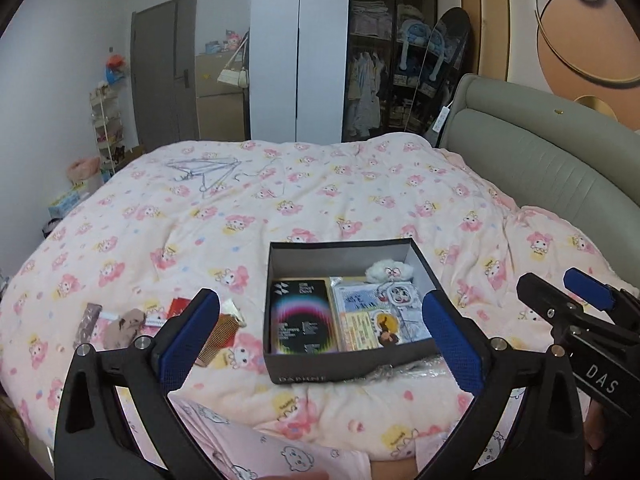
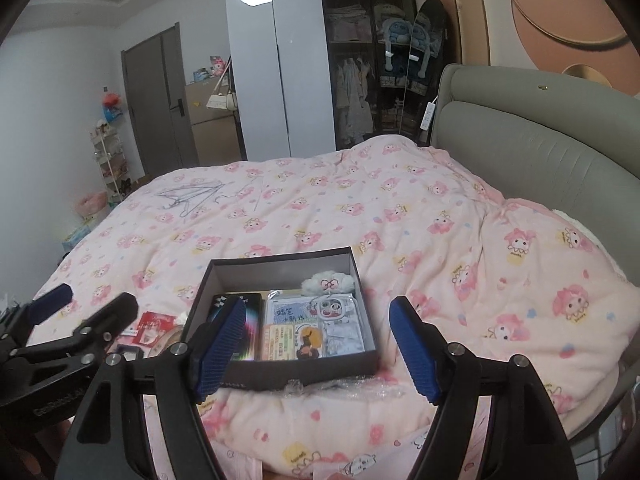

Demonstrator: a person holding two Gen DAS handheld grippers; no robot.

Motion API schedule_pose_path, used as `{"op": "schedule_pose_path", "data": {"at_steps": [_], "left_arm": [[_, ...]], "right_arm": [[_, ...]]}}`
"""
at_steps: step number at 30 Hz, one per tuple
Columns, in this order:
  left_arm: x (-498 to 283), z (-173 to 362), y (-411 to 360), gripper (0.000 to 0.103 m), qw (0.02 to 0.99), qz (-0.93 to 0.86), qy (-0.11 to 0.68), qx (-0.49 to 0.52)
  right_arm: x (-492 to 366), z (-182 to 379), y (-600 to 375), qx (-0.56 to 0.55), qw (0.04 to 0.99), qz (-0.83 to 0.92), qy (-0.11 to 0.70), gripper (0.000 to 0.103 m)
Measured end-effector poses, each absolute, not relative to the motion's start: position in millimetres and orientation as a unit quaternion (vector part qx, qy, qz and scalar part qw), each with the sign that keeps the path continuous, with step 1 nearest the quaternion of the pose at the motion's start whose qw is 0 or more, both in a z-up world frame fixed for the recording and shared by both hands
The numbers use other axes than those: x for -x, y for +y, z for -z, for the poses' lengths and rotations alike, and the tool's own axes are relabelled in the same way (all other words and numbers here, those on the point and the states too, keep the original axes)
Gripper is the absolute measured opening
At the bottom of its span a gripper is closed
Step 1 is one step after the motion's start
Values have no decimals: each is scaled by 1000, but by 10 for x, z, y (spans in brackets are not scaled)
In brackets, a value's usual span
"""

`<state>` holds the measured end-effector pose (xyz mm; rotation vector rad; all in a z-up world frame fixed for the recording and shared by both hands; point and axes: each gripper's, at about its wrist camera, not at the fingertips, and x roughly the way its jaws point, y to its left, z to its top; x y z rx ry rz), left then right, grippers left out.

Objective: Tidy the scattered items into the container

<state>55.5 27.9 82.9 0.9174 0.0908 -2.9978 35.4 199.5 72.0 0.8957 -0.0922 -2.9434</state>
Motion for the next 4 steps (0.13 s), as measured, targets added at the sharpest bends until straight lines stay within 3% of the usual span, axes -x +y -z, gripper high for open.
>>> {"op": "schedule_pose_path", "data": {"at_steps": [4], "left_arm": [[-582,-800,285,102,8,954,35,-297]], "right_arm": [[-385,-688,1958,-293,42,955,-26,72]]}}
